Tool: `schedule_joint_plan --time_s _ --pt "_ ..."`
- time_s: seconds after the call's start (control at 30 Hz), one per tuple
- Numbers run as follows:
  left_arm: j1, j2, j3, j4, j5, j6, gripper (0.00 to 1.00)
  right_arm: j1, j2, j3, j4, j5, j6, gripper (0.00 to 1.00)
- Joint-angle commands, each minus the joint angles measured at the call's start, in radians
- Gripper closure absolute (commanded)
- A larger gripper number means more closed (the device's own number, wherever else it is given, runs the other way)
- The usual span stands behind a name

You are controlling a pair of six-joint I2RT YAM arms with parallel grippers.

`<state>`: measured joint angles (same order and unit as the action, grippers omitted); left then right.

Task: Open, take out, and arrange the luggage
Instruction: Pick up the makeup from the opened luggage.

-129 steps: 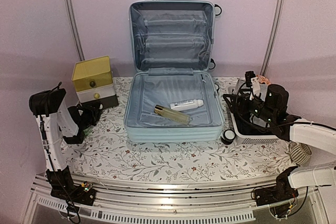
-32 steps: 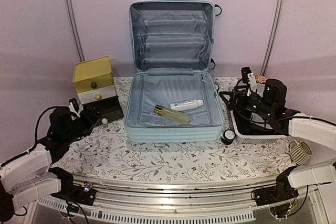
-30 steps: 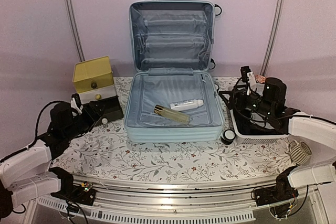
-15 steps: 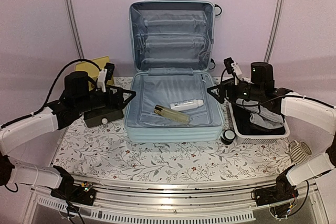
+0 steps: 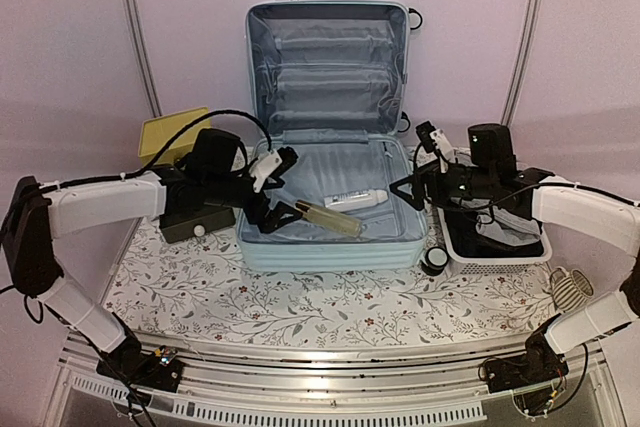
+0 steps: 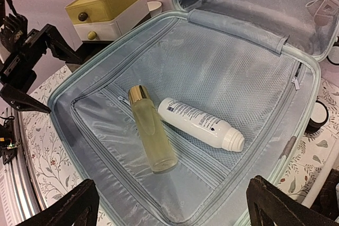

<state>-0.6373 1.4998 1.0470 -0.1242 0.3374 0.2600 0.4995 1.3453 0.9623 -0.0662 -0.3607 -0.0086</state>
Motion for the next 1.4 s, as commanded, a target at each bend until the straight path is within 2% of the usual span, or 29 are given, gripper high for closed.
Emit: schedule_joint_plan --time_s 0.0,0.13,0.27,0.43,1.13,1.37 --pt "-0.021 0.052 0.081 -0.045 -0.046 0.173 0.02 0.01 0.02 0.026 -0.009 0.002 -0.016 0.01" --pt "-0.021 0.129 0.165 -0.143 -0.005 0.246 0.03 0.01 0.023 0.02 -0.005 0.005 -0.019 0.01" --pt "-0.019 0.227 0.275 -0.265 -0.013 0.285 0.14 0.011 0.023 0.021 -0.004 0.003 -0.018 0.01" --pt "-0.019 0.3 0.363 -0.334 -0.005 0.306 0.19 0.012 0.02 0.02 -0.002 0.0 -0.017 0.01" --pt "-0.019 0.313 0.383 -0.342 0.006 0.371 0.21 0.013 0.018 0.025 0.003 -0.003 -0.001 0.01" --pt "-0.024 0.367 0.418 -0.394 -0.04 0.454 0.21 0.014 0.023 0.03 0.006 -0.007 0.002 0.01"
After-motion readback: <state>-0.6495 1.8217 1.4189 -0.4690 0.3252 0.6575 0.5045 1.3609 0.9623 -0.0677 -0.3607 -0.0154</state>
